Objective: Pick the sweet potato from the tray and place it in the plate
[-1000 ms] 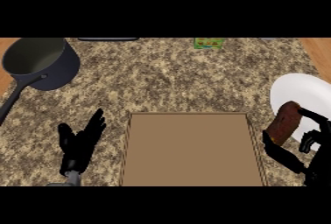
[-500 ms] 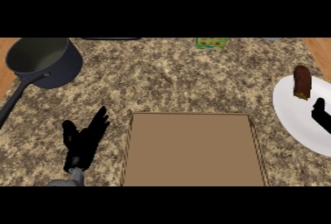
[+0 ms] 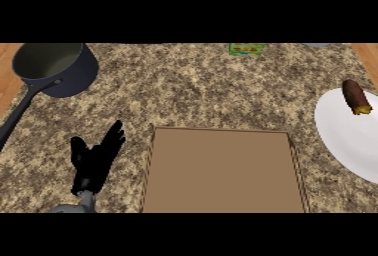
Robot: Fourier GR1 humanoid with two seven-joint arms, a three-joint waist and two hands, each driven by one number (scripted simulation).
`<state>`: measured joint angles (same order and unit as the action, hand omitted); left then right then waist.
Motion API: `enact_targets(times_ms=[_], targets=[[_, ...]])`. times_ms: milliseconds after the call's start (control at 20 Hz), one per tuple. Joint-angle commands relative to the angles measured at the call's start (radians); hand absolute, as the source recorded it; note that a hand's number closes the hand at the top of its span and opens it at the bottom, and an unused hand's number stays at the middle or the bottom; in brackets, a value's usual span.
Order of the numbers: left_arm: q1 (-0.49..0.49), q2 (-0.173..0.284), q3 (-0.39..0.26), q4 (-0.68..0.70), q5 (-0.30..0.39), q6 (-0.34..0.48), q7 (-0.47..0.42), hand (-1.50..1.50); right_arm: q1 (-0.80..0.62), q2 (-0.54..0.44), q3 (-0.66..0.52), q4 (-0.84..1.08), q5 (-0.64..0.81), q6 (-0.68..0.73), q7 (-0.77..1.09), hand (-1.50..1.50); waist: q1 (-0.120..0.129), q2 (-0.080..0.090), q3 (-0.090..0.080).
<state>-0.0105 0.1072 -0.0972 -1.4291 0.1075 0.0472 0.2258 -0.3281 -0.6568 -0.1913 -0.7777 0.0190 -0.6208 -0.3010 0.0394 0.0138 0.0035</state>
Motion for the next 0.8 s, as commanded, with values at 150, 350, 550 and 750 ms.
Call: enact_targets(times_ms=[150, 350, 550, 750], targets=[[-0.008, -0.023, -0.031, 0.016, -0.019, -0.004, -0.017, 0.00, -0.139, -0.014, 0.068, 0.338, 0.077, 0.172, -0.008, -1.50, 0.031, 0.010, 0.003], [-0.005, -0.023, -0.016, 0.009, -0.023, 0.020, -0.004, 0.00, -0.188, -0.031, -0.009, 0.415, 0.009, 0.300, -0.165, -1.50, 0.019, 0.007, 0.005], [-0.020, 0.003, 0.013, 0.015, 0.009, -0.016, 0.002, 0.00, -0.219, -0.038, -0.099, 0.421, -0.071, 0.359, -0.301, -1.50, 0.014, 0.009, 0.006], [-0.002, -0.003, 0.015, 0.014, 0.010, -0.013, -0.013, 0.00, -0.219, -0.038, -0.215, 0.472, -0.175, 0.408, -0.390, -1.50, 0.002, 0.005, 0.004]])
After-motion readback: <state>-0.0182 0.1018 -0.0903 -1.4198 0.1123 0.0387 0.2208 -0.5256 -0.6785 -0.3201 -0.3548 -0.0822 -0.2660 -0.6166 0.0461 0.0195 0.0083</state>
